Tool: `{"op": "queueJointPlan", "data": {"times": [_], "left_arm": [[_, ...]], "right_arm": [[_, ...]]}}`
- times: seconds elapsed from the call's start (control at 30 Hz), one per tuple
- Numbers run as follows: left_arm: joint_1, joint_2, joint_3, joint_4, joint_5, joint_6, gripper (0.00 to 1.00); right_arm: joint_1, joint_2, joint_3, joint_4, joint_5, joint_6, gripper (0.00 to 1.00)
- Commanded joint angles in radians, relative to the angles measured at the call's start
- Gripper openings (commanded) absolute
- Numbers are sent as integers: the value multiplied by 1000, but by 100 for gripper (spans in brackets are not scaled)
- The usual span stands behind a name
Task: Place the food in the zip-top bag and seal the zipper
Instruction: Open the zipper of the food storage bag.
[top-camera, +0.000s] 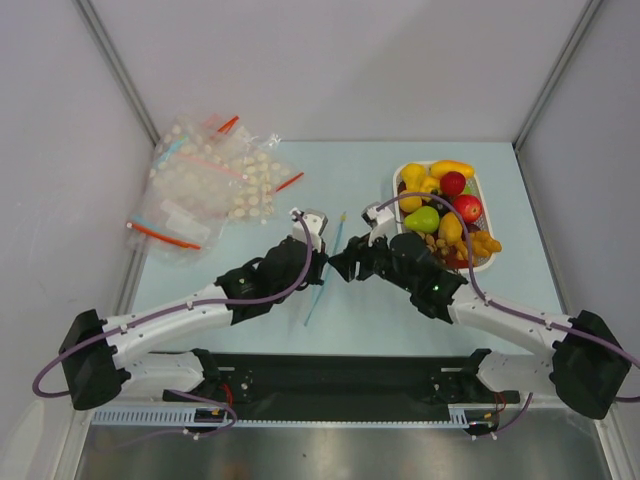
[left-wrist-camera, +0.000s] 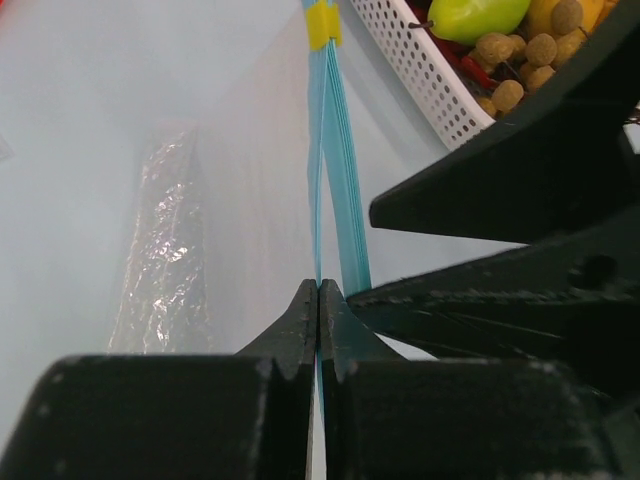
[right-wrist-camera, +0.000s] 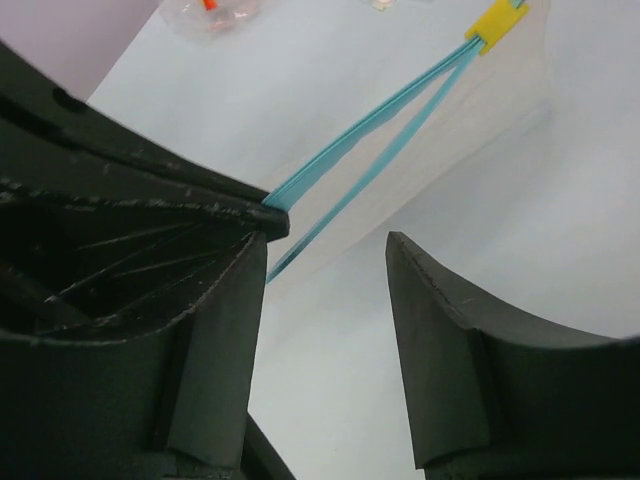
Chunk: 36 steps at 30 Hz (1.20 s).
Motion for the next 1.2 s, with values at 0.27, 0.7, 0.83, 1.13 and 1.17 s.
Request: {"op": "queueJointPlan", "data": {"times": [0.27, 0.7, 0.83, 1.13, 1.17], "left_arm": [[-2, -13, 7, 48, 2, 2, 0], [-5, 150, 130, -98, -10, -2, 34], [-5, 151, 127, -92, 0, -5, 54], [-5, 138, 139, -118, -30, 9, 0], [-5, 128, 142, -125, -83, 15, 0]], "right_arm": [[8, 85, 115, -78, 182, 14, 16], [8, 8, 90, -75, 186, -3, 0], [8, -20, 79, -75, 198, -2, 0], [8, -21, 79, -87, 227, 0, 0], [9, -18, 78, -90, 238, 1, 0]]}}
